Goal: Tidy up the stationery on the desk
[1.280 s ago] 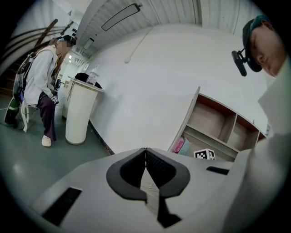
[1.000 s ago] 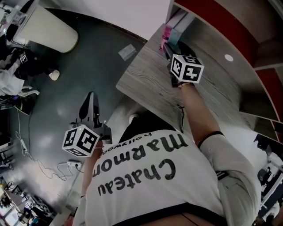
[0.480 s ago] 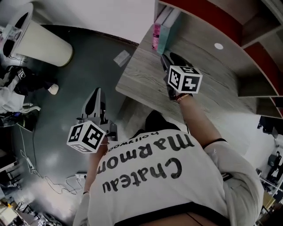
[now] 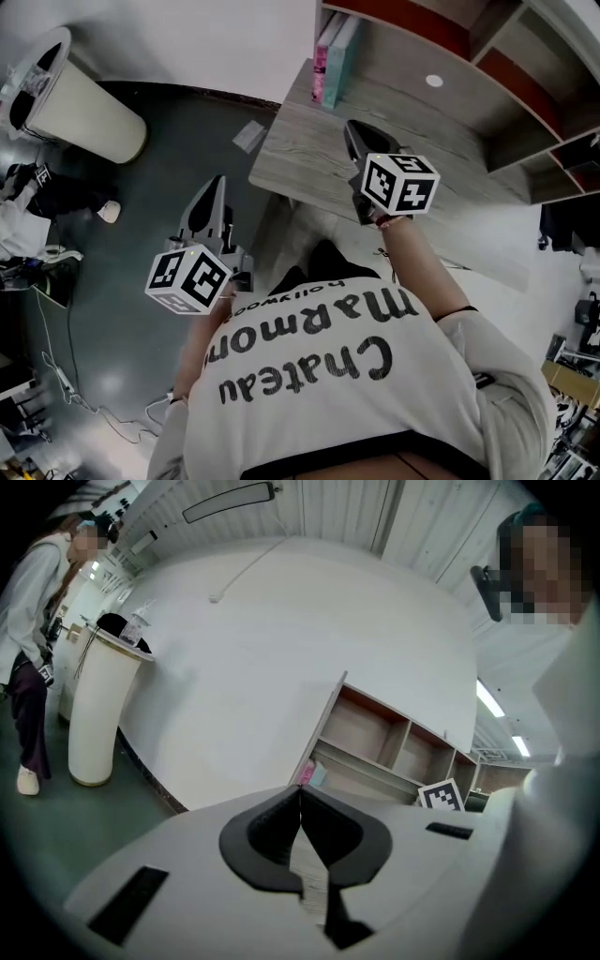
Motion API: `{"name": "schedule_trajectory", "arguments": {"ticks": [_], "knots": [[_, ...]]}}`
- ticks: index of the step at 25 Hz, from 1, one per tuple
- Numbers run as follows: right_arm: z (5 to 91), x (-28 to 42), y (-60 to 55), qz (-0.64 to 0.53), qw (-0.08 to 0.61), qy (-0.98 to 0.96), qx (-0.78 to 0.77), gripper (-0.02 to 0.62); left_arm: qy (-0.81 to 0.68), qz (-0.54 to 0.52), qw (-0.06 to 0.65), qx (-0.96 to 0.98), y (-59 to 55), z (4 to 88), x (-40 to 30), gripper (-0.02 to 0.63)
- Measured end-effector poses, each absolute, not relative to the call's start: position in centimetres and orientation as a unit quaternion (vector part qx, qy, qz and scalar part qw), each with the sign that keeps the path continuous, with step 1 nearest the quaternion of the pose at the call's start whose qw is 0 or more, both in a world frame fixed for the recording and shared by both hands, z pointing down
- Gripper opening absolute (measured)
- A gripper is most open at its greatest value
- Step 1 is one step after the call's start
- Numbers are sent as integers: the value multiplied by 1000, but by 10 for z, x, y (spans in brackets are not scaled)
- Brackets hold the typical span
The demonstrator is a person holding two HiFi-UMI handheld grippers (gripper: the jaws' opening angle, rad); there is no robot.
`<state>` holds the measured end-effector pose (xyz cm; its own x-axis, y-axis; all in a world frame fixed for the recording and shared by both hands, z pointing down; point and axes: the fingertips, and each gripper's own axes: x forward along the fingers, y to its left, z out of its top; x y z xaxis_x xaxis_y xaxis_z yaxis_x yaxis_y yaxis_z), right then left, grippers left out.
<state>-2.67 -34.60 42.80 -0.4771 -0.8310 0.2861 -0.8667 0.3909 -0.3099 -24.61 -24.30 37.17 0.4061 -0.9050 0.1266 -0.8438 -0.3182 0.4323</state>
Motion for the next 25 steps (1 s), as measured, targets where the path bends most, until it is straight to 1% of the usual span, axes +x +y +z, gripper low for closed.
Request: {"name": "schedule_trajectory", "arguments": {"ticks": [4, 10, 18, 25], "knots": [[397, -37, -309, 184, 1, -839, 513, 12, -519, -74, 205, 827, -221, 362, -247, 16], [367, -53, -255, 143, -17, -838, 526, 12, -494, -79, 188, 845, -185, 353, -253, 16], [355, -57, -196, 118, -24, -821, 558, 12, -478, -81, 174, 857, -150, 348, -266, 16], [365, -52, -159, 114, -3, -805, 583, 12, -466, -84, 184, 861, -123, 354, -267, 16]]}}
